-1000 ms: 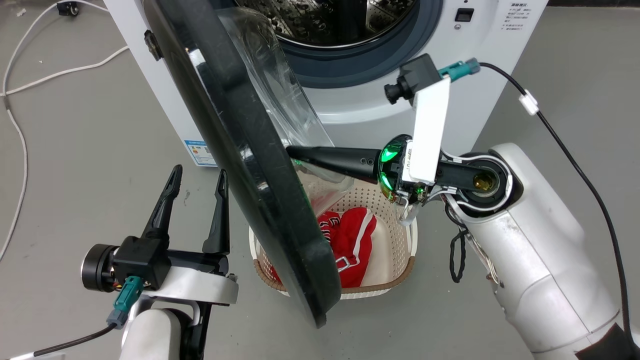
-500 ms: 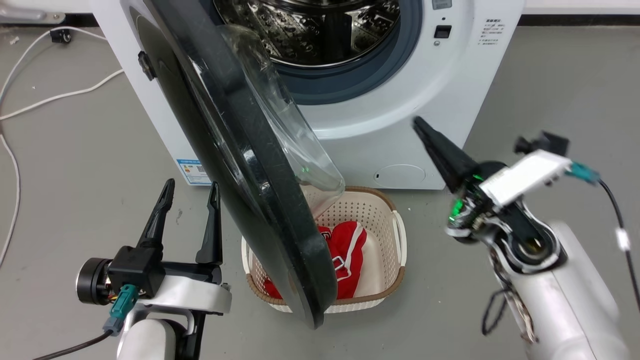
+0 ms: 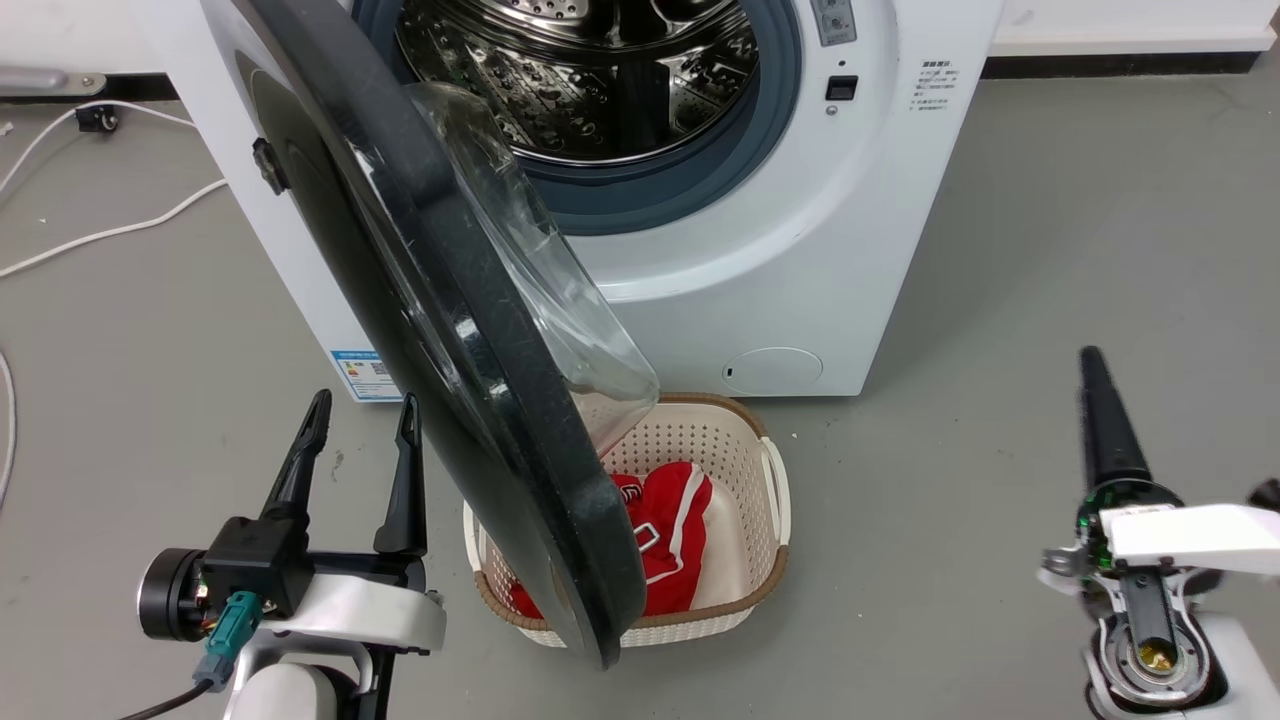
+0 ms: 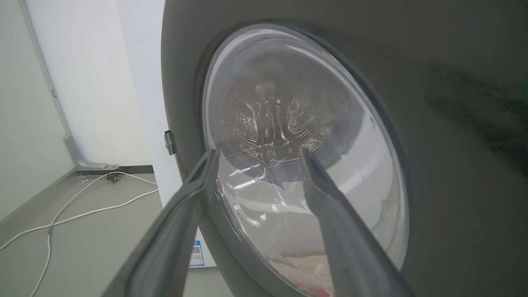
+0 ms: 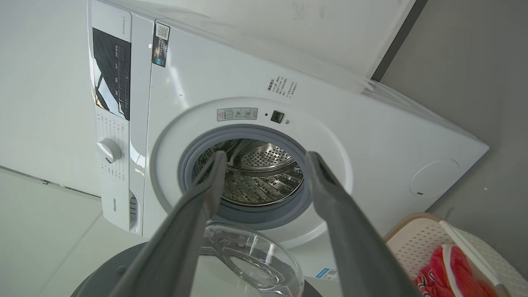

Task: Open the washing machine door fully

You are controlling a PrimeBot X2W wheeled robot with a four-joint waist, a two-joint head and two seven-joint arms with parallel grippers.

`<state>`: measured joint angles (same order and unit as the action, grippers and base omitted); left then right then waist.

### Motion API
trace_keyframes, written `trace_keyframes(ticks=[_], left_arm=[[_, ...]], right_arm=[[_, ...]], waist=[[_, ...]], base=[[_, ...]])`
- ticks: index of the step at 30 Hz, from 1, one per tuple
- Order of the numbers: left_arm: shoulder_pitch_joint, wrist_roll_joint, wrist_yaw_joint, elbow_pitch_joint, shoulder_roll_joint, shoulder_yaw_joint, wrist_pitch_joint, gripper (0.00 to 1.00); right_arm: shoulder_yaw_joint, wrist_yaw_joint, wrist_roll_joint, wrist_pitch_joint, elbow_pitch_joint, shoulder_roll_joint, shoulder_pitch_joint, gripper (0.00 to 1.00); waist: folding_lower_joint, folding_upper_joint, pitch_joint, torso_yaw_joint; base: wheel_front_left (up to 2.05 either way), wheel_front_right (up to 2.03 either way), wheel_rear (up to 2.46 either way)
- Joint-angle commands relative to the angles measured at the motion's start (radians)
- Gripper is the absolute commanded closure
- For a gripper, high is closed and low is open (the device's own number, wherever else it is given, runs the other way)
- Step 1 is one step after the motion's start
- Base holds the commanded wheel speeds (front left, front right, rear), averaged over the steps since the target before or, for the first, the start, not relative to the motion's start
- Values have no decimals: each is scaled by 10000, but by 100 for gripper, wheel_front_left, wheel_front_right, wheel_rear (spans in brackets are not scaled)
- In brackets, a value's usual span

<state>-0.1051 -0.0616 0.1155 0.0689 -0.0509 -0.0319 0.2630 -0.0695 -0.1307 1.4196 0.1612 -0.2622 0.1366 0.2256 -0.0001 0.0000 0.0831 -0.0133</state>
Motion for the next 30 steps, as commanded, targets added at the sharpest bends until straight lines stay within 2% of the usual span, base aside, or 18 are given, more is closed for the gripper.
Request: trace_keyframes(ticks=[1, 6, 8, 11, 14, 16, 19, 22, 30], left_arm=[[101, 35, 23, -7, -4, -32, 24, 0], [74, 55, 31, -19, -4, -140, 24, 0], [41, 61, 33, -37, -5, -183, 24, 0], [21, 75, 35, -66, -4, -214, 24, 0], [6, 98, 38, -78, -2, -233, 24, 0], [-2, 105, 39, -82, -1, -243, 24, 0], [3, 118, 46, -78, -1, -264, 24, 0], [-6, 152, 42, -85, 2, -256, 24, 0], [-56, 214, 61, -104, -26, -233, 24, 0]], right_arm=[[84, 0, -436, 310, 94, 163, -167, 0], [706, 0, -3248, 988, 446, 314, -471, 0], [1157, 0, -4944, 1030, 789, 277, -519, 0], [1935, 0, -7814, 1026, 1688, -102, -676, 0], [2265, 1, -10366, 1032, 2612, -406, -872, 0], [2283, 1, -11604, 1031, 3088, -584, -1031, 0], [2109, 1, -12938, 1027, 3573, -752, -1346, 0], [1965, 3, -13761, 906, 3896, -849, -1684, 0], [1780, 3, -13449, 779, 3398, -878, -2412, 0]], waist=[[1, 0, 13, -32], [1, 0, 47, -107], [1, 0, 56, -117], [1, 0, 66, -114], [1, 0, 53, -86], [1, 0, 44, -68], [1, 0, 24, -51], [1, 0, 24, -25], [1, 0, 36, 22]], base=[[0, 0, 0], [0, 0, 0], [0, 0, 0], [0, 0, 0], [0, 0, 0], [0, 0, 0], [0, 0, 0], [0, 0, 0], [0, 0, 0]])
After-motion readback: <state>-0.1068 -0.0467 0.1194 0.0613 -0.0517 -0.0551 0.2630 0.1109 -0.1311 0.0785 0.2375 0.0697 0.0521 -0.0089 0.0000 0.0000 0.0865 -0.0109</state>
